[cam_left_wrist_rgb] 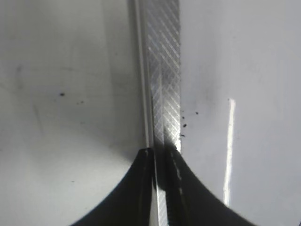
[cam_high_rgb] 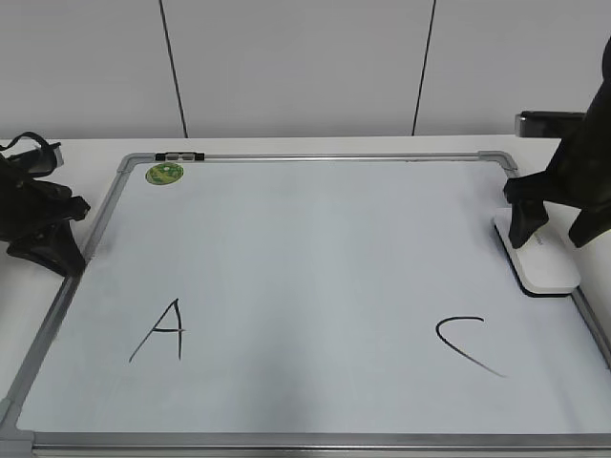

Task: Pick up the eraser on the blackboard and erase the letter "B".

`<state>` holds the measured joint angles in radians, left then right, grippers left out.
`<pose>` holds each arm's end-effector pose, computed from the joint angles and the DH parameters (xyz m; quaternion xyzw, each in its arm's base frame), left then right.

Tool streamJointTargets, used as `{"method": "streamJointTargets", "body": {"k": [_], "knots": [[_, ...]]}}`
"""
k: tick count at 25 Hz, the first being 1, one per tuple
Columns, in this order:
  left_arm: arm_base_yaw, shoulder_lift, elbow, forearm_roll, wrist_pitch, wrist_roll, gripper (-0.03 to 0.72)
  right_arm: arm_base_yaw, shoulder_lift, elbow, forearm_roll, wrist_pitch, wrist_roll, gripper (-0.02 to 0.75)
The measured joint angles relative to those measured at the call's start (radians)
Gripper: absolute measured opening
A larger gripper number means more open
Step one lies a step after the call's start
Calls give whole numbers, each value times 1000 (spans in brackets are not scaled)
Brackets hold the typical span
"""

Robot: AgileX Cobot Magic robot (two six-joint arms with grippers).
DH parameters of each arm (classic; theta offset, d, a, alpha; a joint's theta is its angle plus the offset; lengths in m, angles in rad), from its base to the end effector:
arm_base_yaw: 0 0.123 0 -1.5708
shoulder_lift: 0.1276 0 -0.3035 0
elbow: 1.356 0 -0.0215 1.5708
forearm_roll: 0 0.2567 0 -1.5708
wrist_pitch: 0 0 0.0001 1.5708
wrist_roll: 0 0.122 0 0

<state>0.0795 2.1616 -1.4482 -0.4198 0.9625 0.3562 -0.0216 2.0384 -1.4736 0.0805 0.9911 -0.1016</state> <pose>0.4251 -0.0071 0.1035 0.0154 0.9853 -0.1678 0.0282 0.4206 -0.0009 0.1543 -0.0196 0.9979 0.0315 0.0530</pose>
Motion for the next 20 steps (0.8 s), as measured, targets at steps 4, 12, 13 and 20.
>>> {"method": "streamJointTargets", "body": {"k": [4, 12, 13, 20], "knots": [[0, 0, 0, -4, 0, 0, 55, 0, -70, 0, -13, 33, 0, 627], [0, 11, -65, 4, 24, 0, 320, 0, -173, -24, -21, 130, 0, 615], [0, 11, -83, 4, 45, 0, 353, 0, -187, -26, -22, 135, 0, 613], [0, -81, -186, 5, 200, -39, 408, 0, -286, -32, -22, 215, -2, 596]]}}
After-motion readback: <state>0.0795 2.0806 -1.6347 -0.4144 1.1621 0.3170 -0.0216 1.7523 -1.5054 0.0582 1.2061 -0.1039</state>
